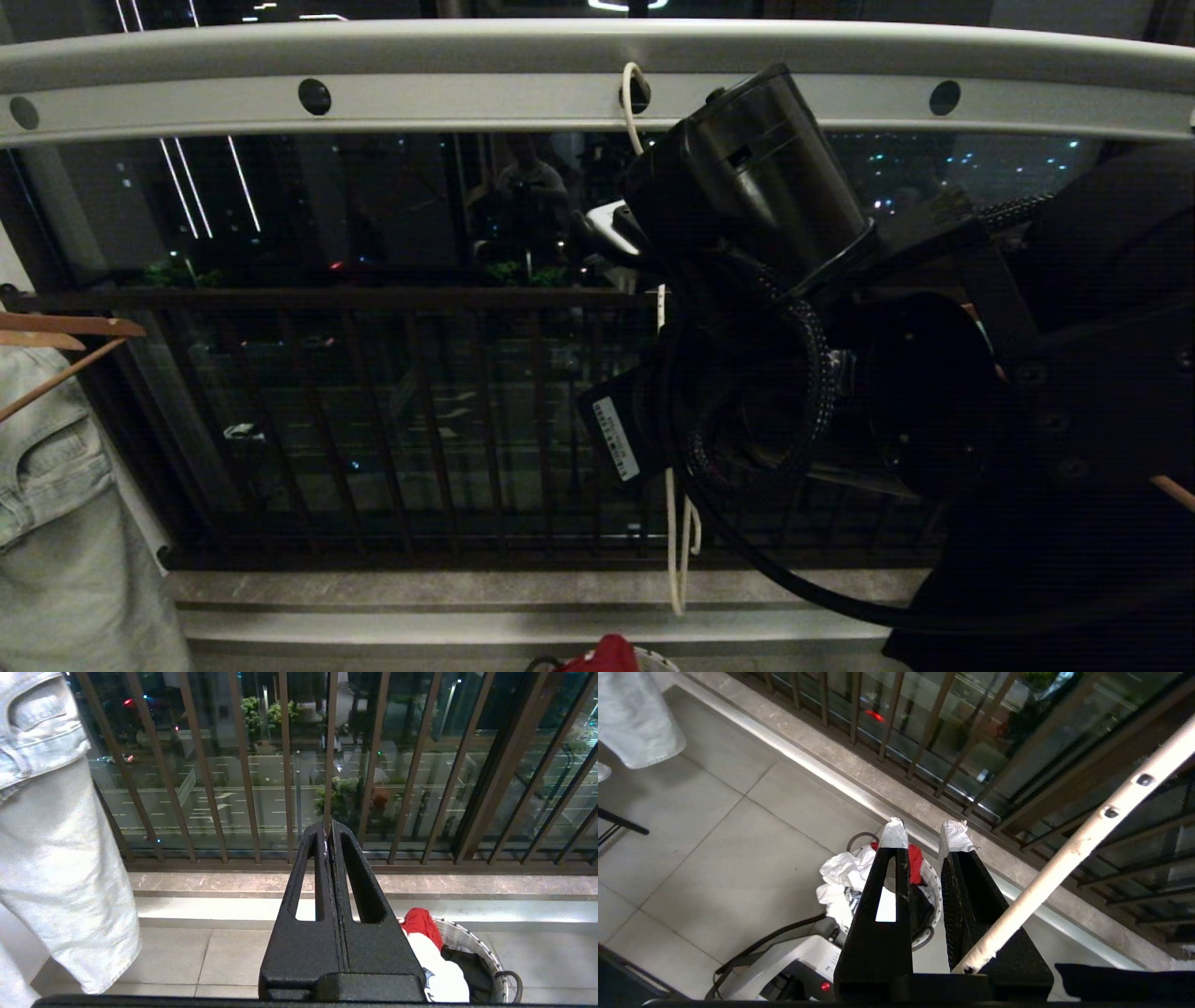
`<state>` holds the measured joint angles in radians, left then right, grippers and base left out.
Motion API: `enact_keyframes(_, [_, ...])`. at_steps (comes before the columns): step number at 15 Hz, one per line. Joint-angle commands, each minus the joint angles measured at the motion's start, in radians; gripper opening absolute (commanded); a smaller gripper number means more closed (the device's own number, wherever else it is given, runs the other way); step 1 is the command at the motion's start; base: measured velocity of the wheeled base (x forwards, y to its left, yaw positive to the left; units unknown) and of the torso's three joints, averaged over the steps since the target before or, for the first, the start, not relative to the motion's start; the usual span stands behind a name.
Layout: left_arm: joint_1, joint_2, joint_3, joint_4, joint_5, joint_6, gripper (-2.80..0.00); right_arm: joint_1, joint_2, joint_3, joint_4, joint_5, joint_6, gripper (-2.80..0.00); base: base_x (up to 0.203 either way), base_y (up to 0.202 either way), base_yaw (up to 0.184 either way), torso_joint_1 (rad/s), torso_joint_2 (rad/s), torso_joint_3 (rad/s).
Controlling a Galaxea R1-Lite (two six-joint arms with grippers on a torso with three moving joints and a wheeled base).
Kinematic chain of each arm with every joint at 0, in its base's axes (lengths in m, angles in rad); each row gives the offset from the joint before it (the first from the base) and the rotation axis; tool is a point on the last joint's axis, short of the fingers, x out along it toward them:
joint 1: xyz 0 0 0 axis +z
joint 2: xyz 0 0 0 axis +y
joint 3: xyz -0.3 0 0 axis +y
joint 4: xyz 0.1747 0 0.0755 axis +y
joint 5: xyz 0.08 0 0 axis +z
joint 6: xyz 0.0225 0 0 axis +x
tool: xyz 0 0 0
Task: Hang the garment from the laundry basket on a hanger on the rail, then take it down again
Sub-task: Pick up the clothes rack on the clothesline
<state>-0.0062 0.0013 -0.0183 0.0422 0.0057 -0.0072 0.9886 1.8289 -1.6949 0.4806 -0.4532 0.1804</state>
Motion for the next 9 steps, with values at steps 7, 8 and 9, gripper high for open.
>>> enact_keyframes(7, [0.0,0.0,0.0,0.001,0.0,0.0,-2.8,0.086,-0.081,0.004,0.002,-0.018,-0.017,-2.8,0.0,0.0,0.0,0.0,0.0,0.0])
enact_keyframes(8, [0.0,0.0,0.0,0.001,0.0,0.0,-2.8,0.1,-0.092,0.006,0.002,-0.018,-0.018,-2.8,0.0,0.0,0.0,0.0,0.0,0.0])
enact_keyframes(9, [0.0,0.0,0.0,0.001,0.0,0.0,-2.8,0.109,-0.097,0.006,0.003,-0.018,-0.019,-2.8,0.0,0.0,0.0,0.0,0.0,0.0])
